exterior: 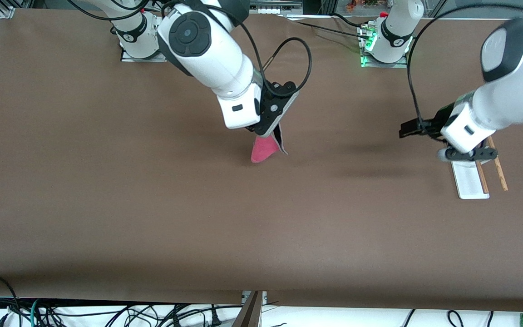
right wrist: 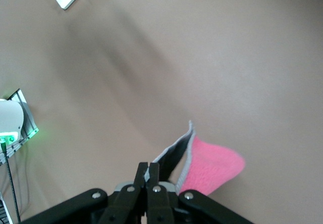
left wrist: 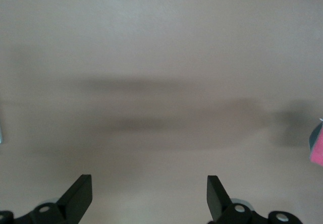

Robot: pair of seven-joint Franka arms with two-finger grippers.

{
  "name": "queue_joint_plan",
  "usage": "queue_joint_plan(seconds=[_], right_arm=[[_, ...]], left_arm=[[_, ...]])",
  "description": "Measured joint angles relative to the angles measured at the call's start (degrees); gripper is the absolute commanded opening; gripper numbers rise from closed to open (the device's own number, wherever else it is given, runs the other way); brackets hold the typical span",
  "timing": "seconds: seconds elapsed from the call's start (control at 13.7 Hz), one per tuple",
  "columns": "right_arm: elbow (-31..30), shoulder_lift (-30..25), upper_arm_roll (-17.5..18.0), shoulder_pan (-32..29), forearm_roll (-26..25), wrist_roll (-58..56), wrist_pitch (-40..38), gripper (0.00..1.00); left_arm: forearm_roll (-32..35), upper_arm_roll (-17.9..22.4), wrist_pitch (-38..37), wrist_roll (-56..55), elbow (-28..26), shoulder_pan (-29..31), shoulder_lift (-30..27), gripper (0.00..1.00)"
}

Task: Pass towel and hang on rack
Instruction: 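Hold the towel up while the left gripper reaches toward it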

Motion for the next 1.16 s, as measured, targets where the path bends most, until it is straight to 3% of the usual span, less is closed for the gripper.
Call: queue_joint_plan(seconds=[0.29, 0.73, 0.95, 1.16], right_arm=[[0.00, 0.00, -0.01, 1.99, -0.39, 0.26, 2.19, 0.00], [0.00, 0.00, -0.01, 4.47, -2.25, 0.26, 4.20, 0.00], [0.00, 0.00, -0.01, 5.36, -2.41, 0.26, 5.45, 0.00], [0.00, 0.00, -0.03, 5.44, -2.42, 0.26, 5.87, 0.00]], left_arm=[[-9.43, -0.04, 0.27, 6.56, 2.32, -0.68, 7.19, 1.00], [-22.50, 0.01, 0.25, 16.54, 4.79, -0.71, 13.37, 1.00], [-27.47, 0.04, 0.26, 16.06, 4.77, -0.71, 17.48, 1.00], [-32.28, -0.01, 0.19, 7.75, 4.74, -1.44, 19.43, 1.00]])
